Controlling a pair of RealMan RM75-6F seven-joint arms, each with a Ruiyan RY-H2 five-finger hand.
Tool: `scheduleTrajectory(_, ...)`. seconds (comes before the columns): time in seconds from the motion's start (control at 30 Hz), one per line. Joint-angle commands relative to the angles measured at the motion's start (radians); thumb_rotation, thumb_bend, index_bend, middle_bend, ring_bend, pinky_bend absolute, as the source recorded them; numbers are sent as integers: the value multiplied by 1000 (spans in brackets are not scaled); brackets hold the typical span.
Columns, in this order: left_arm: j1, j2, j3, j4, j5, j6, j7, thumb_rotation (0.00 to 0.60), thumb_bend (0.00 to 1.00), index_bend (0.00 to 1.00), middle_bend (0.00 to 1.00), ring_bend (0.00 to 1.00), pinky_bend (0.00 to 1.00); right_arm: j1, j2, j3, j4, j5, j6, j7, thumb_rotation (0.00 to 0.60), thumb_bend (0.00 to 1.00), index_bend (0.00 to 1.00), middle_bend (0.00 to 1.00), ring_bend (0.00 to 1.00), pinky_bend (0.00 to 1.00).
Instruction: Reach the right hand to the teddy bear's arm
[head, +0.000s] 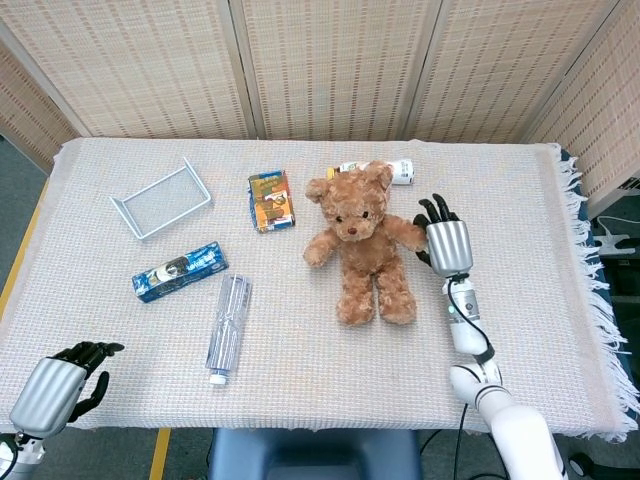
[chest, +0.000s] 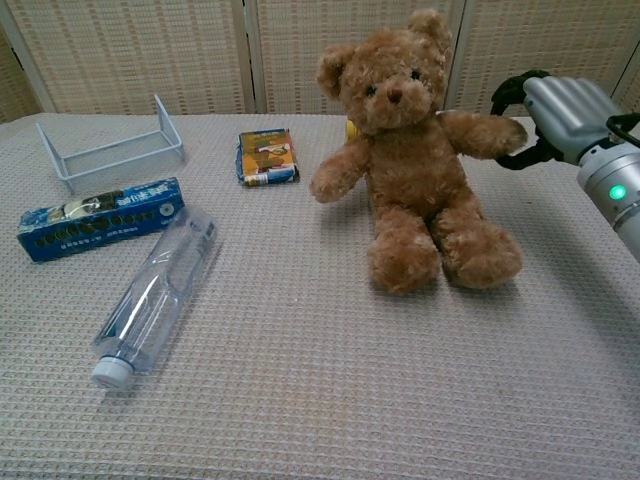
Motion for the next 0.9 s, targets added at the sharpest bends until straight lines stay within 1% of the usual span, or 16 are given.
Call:
scheduleTrajectory(0.03, 0, 0, 1, -1, 0, -1, 0, 600, 573, 296, 382, 348, 599, -32, 37, -22, -46, -18, 6, 47, 600, 247, 353, 217, 98, 482)
scheduleTrajectory(0.1, -1, 0, 0, 0, -1, -1, -1, 600, 573, 296, 381, 348, 599, -63, 75, -43, -98, -35, 16, 75, 600, 247, 266, 197, 58, 464)
scheduleTrajectory(0.13, -1, 0, 0, 2, -3, -3, -1, 600, 573, 296, 381, 348, 599, -90, 108, -60, -145, -48, 29, 88, 600, 246, 219, 177, 34, 442)
scheduleTrajectory(0.2, -2, 0, -1, 0, -7, -6, -4, 600, 574, 296, 381, 348, 600, -138, 175, -87, -241, -67, 54, 94, 600, 243, 109, 120, 2, 367)
scheduleTrajectory(0.23, -2, 0, -1, 0, -9, -7, -6, 600, 574, 296, 381, 348, 599, -164, 217, -101, -303, -75, 66, 89, 600, 242, 64, 94, 0, 334)
scheduleTrajectory(0.3, -4, -1, -3, 2, -12, -10, -7, 600, 574, 296, 382, 348, 600, -231, 337, -131, -491, -77, 74, 31, 600, 240, 18, 63, 0, 297)
scheduleTrajectory(0.33, -4, -1, -3, 2, -14, -12, -5, 600, 573, 296, 382, 348, 599, -272, 422, -149, -628, -67, 72, -31, 600, 240, 3, 49, 0, 283)
scheduleTrajectory(0.4, -4, 0, -3, -1, -14, -13, -6, 600, 574, 296, 382, 348, 600, -338, 556, -176, -855, -29, 66, -163, 600, 239, 0, 43, 0, 277)
scheduleTrajectory(0.43, -4, 0, -2, -3, -14, -12, -6, 600, 574, 297, 382, 348, 600, -370, 618, -190, -962, -3, 69, -248, 600, 239, 0, 43, 0, 277)
scheduleTrajectory(0.47, -3, 1, -2, -4, -11, -10, -5, 600, 574, 297, 382, 348, 600, -406, 681, -203, -1073, 30, 88, -362, 600, 239, 0, 43, 0, 277)
scheduleTrajectory(0.53, -2, 1, -2, -4, -7, -5, 0, 600, 574, 298, 383, 348, 600, -464, 741, -230, -1192, 56, 154, -521, 600, 240, 0, 43, 0, 277)
scheduleTrajectory(0.6, -1, 1, 0, -7, -4, -3, 3, 600, 575, 298, 385, 349, 599, -504, 767, -244, -1254, 63, 196, -562, 600, 240, 0, 43, 0, 277)
scheduleTrajectory(0.7, 0, 0, 0, -8, -1, -1, 10, 600, 574, 297, 386, 348, 599, -544, 801, -261, -1314, 46, 230, -544, 600, 240, 0, 43, 0, 277)
scheduleTrajectory(0.77, 0, -1, 0, -9, -2, -3, 14, 600, 574, 298, 387, 349, 599, -558, 822, -274, -1330, 7, 250, -541, 600, 240, 0, 43, 0, 277)
scheduleTrajectory(0.9, 0, -2, -1, -12, -2, -2, 18, 600, 574, 297, 388, 348, 600, -584, 829, -284, -1337, -46, 290, -523, 600, 240, 0, 43, 0, 277)
